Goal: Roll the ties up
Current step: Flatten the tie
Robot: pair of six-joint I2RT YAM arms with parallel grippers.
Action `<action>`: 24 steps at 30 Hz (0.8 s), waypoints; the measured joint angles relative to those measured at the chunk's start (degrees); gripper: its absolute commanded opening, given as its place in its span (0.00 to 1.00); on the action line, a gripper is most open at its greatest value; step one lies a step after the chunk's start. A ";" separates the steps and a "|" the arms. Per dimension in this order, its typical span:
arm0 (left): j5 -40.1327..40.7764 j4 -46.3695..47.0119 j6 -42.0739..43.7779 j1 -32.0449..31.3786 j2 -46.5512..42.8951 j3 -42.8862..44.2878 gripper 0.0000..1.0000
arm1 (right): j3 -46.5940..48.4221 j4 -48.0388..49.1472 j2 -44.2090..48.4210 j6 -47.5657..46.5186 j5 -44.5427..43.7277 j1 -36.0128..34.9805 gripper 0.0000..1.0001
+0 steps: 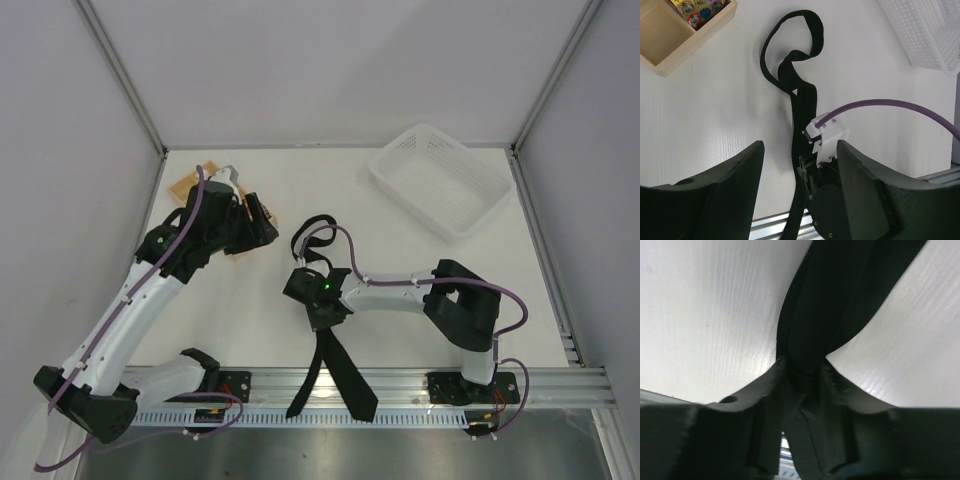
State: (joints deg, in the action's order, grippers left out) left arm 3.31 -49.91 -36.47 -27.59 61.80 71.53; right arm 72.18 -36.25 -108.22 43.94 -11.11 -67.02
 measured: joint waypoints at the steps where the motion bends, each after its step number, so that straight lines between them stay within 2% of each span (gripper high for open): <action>1: -0.02 0.09 0.02 0.00 -0.28 -0.31 0.67 | 0.00 -0.35 0.00 0.09 0.00 -0.20 0.22; 3: -0.07 0.07 0.07 0.00 -0.87 -1.16 0.67 | 0.11 -0.98 0.00 -0.07 -0.04 -0.37 0.17; 5: -0.07 0.07 0.11 0.00 -1.49 -2.08 0.67 | 0.46 -1.44 0.00 -1.14 -0.09 -0.50 0.07; 7: -0.04 -0.13 0.50 0.00 -2.16 -2.71 0.67 | 1.40 -2.25 -0.02 -5.22 -0.02 -0.61 0.00; 12: 0.79 -0.42 1.55 0.00 -4.72 -2.86 0.67 | 5.66 -3.61 0.42 -23.71 4.42 -1.01 0.00; 16: 1.46 -0.39 3.13 0.02 -7.21 -2.86 0.66 | 3.65 -4.70 4.90 -36.61 8.87 0.02 0.00; 19: 1.49 -0.35 4.26 0.02 -8.39 -2.86 0.66 | -0.09 -6.78 9.97 -41.62 13.94 4.96 0.01; 24: 0.63 0.20 5.79 0.04 -7.54 -2.86 0.67 | -4.79 -9.60 13.55 -44.35 20.13 24.22 0.08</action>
State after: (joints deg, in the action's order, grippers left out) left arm 3.95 -49.71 -30.68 -27.55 54.26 68.66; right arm 67.40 -45.84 -94.67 -0.40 9.02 -42.81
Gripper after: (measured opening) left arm 0.663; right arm 0.057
